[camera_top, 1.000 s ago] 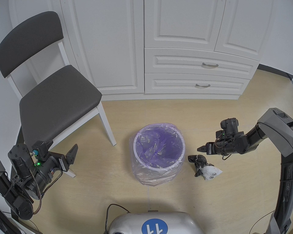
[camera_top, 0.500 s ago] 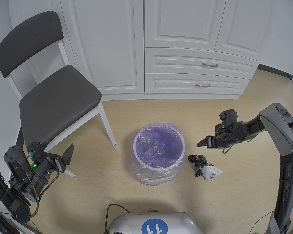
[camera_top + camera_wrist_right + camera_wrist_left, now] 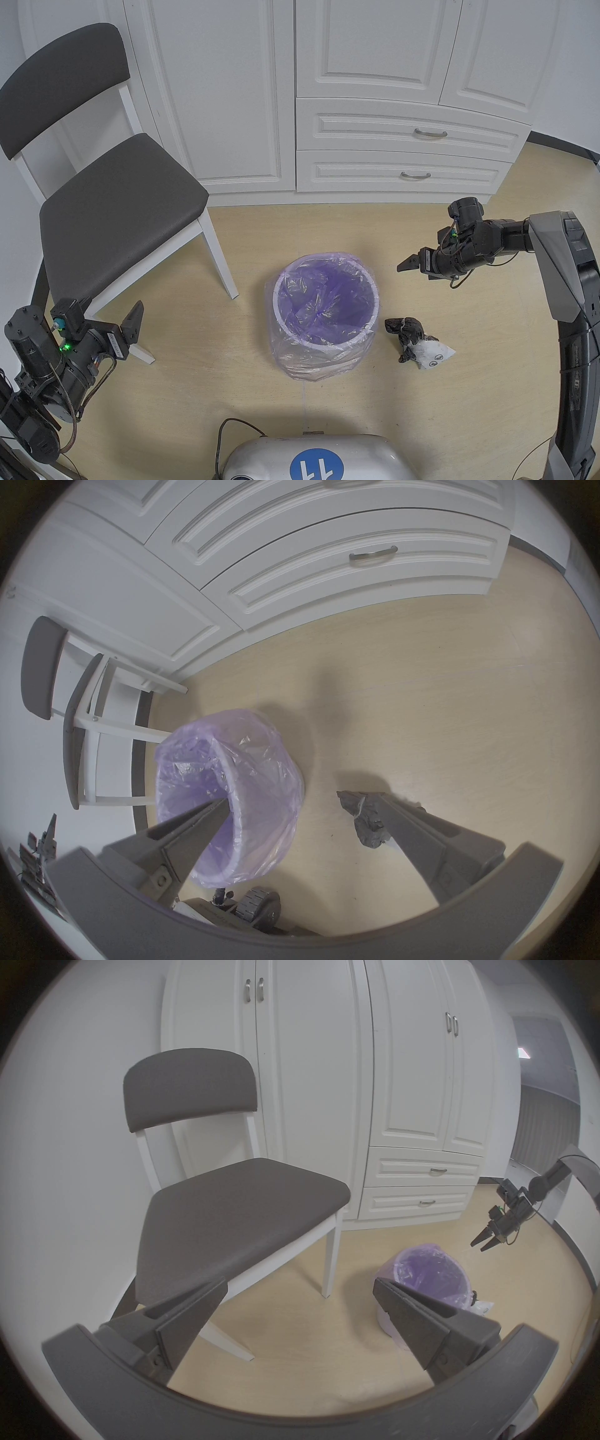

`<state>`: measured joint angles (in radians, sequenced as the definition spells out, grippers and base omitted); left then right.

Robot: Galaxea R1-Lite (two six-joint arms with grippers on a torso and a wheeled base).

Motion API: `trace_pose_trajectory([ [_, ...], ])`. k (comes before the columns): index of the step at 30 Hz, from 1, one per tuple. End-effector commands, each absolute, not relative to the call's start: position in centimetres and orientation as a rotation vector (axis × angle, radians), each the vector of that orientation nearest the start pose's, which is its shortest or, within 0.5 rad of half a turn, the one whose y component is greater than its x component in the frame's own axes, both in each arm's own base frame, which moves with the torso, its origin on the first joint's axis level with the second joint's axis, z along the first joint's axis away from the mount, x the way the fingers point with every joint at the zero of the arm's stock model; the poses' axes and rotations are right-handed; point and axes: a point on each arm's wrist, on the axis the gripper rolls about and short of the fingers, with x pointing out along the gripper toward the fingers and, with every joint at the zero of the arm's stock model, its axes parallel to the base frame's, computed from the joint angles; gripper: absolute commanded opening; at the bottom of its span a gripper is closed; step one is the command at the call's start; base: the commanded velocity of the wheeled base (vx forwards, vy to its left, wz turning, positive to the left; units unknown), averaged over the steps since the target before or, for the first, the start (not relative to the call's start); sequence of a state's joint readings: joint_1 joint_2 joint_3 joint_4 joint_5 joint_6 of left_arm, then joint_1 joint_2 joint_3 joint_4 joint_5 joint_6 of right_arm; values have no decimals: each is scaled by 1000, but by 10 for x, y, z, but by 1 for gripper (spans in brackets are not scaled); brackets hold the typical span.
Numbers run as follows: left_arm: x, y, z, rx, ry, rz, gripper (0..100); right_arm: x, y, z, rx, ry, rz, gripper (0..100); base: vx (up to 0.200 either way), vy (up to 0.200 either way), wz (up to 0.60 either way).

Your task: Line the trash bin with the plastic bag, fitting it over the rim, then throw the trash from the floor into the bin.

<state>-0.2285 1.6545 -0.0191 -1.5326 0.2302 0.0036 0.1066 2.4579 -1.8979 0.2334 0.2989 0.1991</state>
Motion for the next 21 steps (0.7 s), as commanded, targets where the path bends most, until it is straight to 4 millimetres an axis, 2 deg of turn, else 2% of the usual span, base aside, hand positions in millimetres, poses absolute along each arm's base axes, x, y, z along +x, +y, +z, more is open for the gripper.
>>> trace_pose_trajectory([
  [1,179,-37,117,14,59,35,100,500,64,74,292,837,310,100,0,0,0],
  [9,172,-36,123,4,28,32,100,507,66,43,318,884,330,100,0,0,0],
  [14,171,-38,124,2,24,22,100,509,67,14,332,943,326,100,0,0,0],
  [21,169,-39,127,-4,9,9,100,512,84,-24,345,970,336,100,0,0,0],
])
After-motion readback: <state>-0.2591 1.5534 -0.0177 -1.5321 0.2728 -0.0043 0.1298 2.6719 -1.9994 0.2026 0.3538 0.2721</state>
